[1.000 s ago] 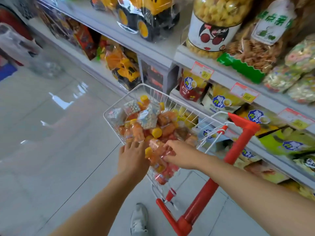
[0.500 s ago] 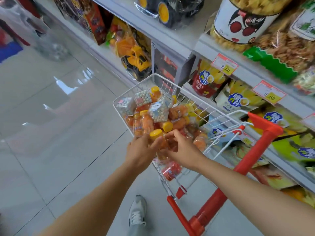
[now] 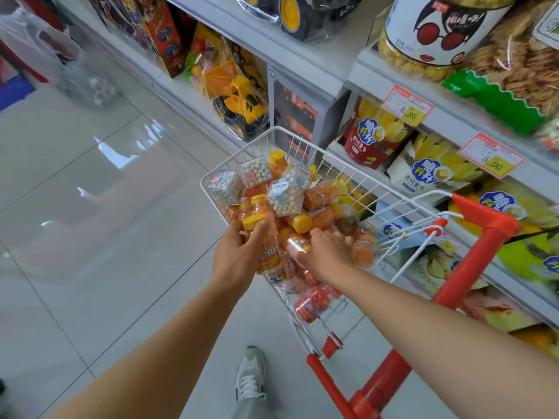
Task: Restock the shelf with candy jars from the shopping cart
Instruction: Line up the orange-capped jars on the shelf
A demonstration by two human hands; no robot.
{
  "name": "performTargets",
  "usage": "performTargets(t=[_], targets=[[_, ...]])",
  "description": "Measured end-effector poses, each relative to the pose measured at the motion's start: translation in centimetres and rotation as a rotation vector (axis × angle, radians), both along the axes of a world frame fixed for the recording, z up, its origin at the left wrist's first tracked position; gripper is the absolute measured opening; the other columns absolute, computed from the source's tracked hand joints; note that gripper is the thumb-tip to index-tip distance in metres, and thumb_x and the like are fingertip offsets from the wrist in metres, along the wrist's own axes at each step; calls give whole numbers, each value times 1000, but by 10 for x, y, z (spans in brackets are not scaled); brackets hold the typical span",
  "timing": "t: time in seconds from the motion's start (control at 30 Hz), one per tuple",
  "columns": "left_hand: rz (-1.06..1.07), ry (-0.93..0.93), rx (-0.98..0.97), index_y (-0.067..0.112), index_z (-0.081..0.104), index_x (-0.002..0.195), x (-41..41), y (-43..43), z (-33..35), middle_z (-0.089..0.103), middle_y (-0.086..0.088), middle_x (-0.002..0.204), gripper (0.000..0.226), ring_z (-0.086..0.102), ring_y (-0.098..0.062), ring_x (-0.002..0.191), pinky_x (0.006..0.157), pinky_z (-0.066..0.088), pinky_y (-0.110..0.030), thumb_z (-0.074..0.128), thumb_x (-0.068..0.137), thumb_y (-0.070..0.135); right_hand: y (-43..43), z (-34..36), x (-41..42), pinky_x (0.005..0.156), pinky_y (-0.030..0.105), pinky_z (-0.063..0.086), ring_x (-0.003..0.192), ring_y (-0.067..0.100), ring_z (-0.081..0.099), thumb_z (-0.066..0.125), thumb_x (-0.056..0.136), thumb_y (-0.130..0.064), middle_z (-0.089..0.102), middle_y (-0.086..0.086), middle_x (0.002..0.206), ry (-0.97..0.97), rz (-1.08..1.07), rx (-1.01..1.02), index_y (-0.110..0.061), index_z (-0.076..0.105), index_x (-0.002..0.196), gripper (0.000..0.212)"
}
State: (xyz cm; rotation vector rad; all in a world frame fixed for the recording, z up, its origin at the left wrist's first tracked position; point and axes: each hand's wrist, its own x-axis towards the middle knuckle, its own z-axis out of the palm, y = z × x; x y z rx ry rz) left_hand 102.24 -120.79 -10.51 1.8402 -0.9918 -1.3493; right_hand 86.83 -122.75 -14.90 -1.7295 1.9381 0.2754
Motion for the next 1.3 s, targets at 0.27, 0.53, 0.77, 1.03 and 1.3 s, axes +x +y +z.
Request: performTargets(t=[0.27,0.53,0.77,1.03,1.3], targets=[[24,37,-35,32,59,103,-13,2,24,70,-2,99,23,69,-20,89,81,57,-42,60,88,50,3,50,-34,89,36,48,105,19,56,61,82,-60,54,1,118,-512,-215,78,-16,55,120,58],[-92,-2,-255,26,57,103,-96,-4,105,67,-7,98,49,67,-30,92,82,55,-54,56,79,68,27,159,-116,93,48,51,92,25,64,78,52,-29,68,9,99,-1353,-603,58,-12,54,114,68],[-347,199,-362,41,45,104,-219,-1,215,49,29,99,18,46,9,84,76,35,-19,40,96,55,58,274,-214,71,31,59,88,18,67,58,69,-10,71,0,92,-1595,-523,-307,-27,70,101,38],[-504,350,-607,8,51,99,-361,6,315,57,-21,93,42,60,-27,85,79,54,-49,39,83,46,101,376,-322,62,32,55,81,18,65,53,91,-15,67,7,96,-1564,-589,-823,-17,61,103,14],[-729,395,-722,19,54,108,-493,33,366,57,4,89,21,56,-6,72,53,44,-11,60,90,29,157,414,-447,88,32,52,95,7,64,61,92,-13,70,-10,98,-1227,-668,-1220,-20,53,122,32]])
